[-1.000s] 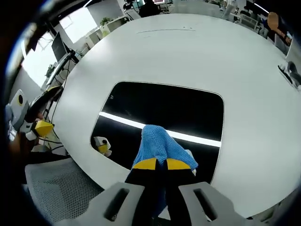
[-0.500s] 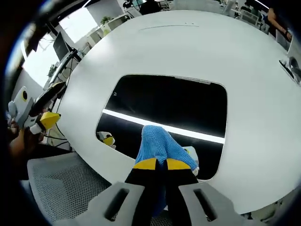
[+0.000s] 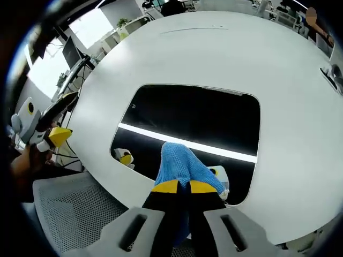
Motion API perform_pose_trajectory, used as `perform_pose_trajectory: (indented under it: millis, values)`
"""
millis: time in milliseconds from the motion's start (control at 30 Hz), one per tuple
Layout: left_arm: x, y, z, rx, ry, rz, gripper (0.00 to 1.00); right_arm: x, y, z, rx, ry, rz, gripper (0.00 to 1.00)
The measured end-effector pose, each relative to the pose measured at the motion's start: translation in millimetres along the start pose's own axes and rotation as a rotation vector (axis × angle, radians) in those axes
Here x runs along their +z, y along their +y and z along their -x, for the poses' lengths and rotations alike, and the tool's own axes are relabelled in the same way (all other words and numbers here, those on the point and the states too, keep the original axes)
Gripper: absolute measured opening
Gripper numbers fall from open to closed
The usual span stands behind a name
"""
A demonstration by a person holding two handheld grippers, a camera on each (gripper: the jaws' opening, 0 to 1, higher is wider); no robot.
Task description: Wipe the mirror surface with the cleaning cloth until all visible marks leave the cleaned area.
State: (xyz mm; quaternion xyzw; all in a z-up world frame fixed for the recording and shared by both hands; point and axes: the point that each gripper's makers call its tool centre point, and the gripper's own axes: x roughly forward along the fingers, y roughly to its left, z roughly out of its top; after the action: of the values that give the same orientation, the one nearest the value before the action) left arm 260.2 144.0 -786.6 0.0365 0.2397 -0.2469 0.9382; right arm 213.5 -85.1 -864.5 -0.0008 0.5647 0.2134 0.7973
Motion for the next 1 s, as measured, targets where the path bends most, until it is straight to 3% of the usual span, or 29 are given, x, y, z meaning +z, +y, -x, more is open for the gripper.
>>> perform_pose_trajectory:
  millis: [1000]
  values:
    - [5.5,-5.0,-5.7,-0.016,-0.011,-0.009,0.99,-11.4,-31.1,14.0,-0.025,-0.019,-0.076,0.00]
